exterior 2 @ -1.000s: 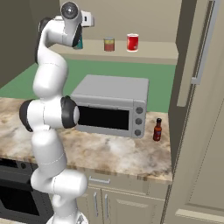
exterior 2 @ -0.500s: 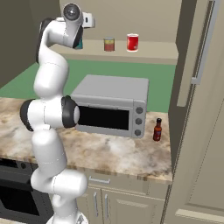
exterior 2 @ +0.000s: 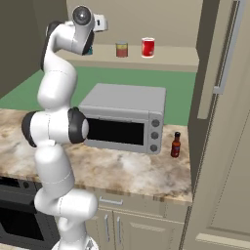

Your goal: Stack two cans on top of the other two cans in the cabinet.

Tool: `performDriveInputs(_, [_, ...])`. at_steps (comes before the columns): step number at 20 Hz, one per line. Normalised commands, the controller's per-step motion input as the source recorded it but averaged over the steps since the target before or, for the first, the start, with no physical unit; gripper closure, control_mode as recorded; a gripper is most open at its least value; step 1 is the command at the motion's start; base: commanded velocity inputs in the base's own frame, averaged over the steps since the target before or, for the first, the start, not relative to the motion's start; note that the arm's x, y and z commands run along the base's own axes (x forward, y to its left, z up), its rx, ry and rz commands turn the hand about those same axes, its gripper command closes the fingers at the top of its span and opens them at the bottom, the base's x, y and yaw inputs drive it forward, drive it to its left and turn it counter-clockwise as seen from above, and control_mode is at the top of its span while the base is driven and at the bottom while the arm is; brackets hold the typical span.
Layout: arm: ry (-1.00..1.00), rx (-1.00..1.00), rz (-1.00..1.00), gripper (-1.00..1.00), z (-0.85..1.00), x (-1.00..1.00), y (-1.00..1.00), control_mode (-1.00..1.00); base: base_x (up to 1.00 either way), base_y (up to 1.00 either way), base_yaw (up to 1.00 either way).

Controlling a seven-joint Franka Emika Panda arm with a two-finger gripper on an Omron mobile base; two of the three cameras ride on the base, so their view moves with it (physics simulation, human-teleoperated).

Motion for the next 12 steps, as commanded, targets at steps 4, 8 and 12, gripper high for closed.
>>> performDriveInputs(4, [0.0,-0.01,0.0,1.0,-0.12,0.02,0.01,-1.0,0.0,0.0,0.0])
performDriveInputs(8, [0.0,0.0,0.0,1.0,-0.05,0.07,0.0,-1.0,0.0,0.0,0.0])
performDriveInputs(12, [0.0,0.0,0.0,1.0,-0.03,0.06,0.0,-1.0,0.0,0.0,0.0])
